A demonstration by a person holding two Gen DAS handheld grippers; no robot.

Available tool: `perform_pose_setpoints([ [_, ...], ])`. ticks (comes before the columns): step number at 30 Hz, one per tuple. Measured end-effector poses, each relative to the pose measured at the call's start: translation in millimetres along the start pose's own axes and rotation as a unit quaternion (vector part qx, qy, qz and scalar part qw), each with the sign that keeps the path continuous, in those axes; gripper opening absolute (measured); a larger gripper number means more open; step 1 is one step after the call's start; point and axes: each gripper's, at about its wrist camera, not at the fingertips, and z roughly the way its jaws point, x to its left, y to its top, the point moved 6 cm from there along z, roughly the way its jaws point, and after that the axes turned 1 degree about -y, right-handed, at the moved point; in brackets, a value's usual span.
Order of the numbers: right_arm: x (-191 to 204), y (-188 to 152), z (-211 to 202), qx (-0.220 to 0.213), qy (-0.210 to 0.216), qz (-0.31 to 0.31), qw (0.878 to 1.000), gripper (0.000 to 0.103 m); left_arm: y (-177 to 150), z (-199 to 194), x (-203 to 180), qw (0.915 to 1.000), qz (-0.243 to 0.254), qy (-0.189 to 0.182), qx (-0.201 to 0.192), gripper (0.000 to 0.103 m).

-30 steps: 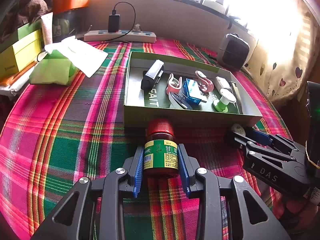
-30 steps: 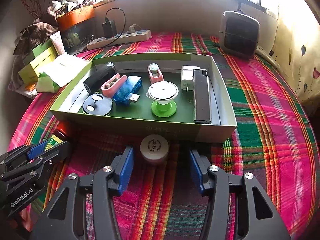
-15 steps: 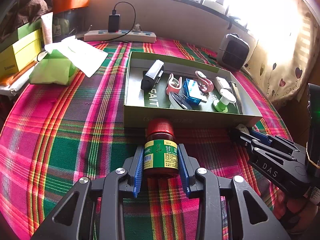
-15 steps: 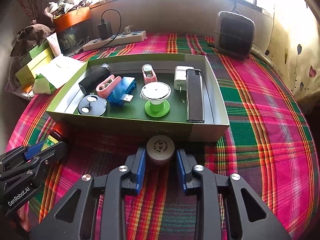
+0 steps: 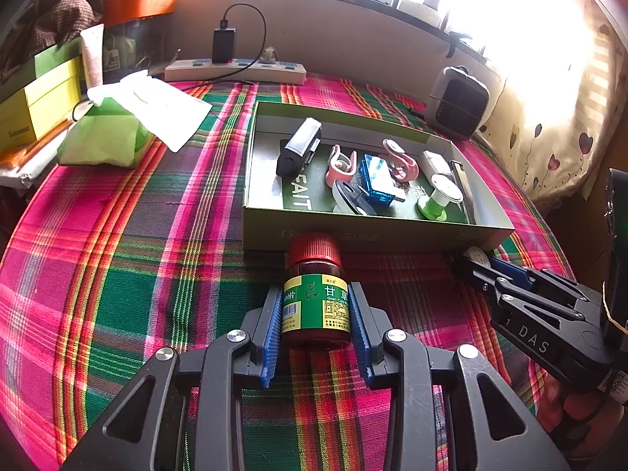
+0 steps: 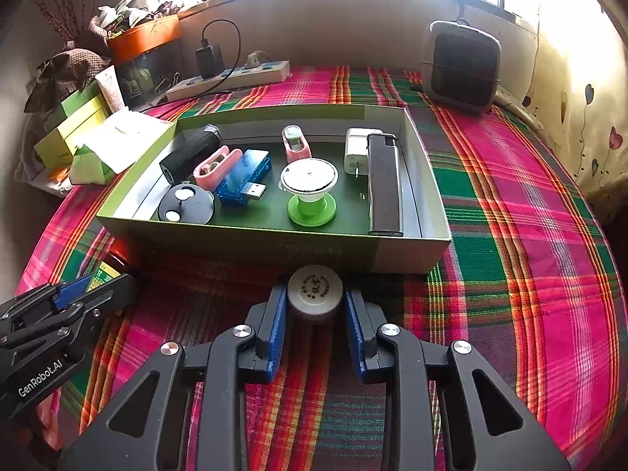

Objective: Organize rigid objects
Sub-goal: 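Carry the green jar and white container over the box with both tools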

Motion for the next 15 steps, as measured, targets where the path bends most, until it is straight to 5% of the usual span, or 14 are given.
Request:
perform_pose_setpoints([
  [15, 2.5, 1.1, -13.9, -0.014, 0.011, -0.001, 1.0, 0.029, 4.3, -12.2, -3.2, 0.9998, 0.006, -0.003, -0.018, 0.031],
])
